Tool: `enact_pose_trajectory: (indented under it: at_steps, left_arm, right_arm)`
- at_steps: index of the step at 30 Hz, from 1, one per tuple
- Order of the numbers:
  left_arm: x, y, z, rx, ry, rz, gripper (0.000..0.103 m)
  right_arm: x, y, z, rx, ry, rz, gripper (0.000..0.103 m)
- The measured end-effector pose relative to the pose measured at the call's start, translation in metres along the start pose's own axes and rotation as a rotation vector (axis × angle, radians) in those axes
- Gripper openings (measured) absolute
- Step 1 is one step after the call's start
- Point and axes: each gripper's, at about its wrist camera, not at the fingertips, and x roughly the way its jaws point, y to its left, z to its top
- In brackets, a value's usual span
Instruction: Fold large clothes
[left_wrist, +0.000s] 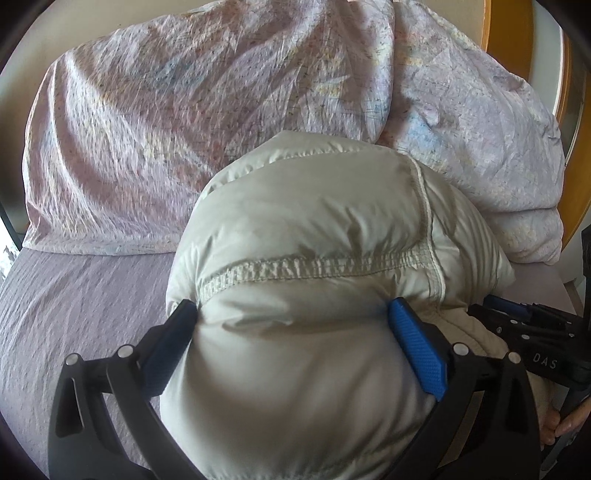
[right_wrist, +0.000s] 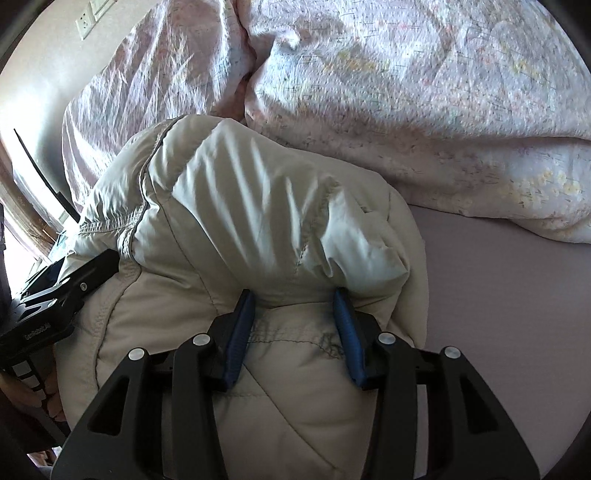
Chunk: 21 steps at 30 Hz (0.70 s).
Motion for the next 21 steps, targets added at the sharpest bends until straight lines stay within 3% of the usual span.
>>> enact_pose_trajectory:
  at_steps: [9, 13, 17, 21]
  left_arm:
    - [0.000, -0.003, 0.000, -0.005, -0.010, 0.009, 0.101]
    - [0.002, -0.004, 0.001, -0.011, -0.007, 0.003, 0.101]
    - [0.000, -0.003, 0.001, -0.018, -0.007, 0.000, 0.101]
    - [-0.001, -0.004, 0.001, -0.020, -0.012, -0.005, 0.101]
  right_arm:
    - [0.001, 0.001, 0.003, 0.035, -0.023, 0.014, 0.047]
    - [-0.019, -0.008, 0.017, 0.117, -0.090, 0.057, 0.047]
    - [-0.025, -0.011, 0.034, 0.127, -0.165, -0.002, 0.047]
    - [0.002, -0.010, 0.036, 0.129, -0.110, -0.053, 0.047]
